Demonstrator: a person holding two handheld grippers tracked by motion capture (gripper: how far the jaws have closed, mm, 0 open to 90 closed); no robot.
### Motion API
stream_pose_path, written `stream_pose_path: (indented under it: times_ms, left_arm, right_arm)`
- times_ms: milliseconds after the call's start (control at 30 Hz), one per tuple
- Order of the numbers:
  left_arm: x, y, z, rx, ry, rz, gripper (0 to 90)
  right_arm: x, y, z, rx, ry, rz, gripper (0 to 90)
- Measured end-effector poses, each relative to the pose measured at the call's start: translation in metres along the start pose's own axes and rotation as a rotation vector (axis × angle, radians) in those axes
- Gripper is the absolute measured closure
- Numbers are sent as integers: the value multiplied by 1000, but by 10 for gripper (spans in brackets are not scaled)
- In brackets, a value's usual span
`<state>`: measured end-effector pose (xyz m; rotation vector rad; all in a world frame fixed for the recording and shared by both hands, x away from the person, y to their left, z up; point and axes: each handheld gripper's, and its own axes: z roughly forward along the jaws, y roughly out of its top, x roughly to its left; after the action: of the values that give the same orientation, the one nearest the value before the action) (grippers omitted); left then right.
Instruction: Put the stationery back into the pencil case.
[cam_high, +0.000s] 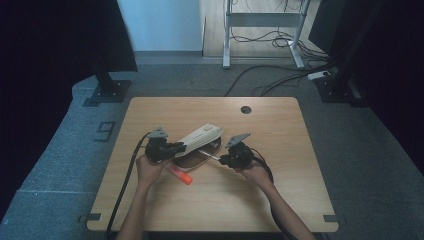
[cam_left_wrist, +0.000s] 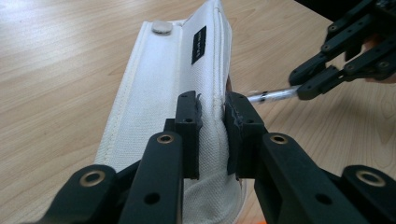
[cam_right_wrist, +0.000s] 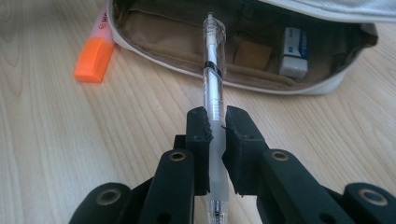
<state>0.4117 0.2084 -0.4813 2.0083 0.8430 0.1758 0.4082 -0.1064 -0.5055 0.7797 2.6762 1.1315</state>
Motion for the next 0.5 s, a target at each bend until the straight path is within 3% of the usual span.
stream_pose_path:
  times_ms: [500]
  left_arm:
    - [-1, 0, 1, 3, -6, -1, 764]
  right_arm:
    - [3, 23, 29, 20, 3, -35, 786]
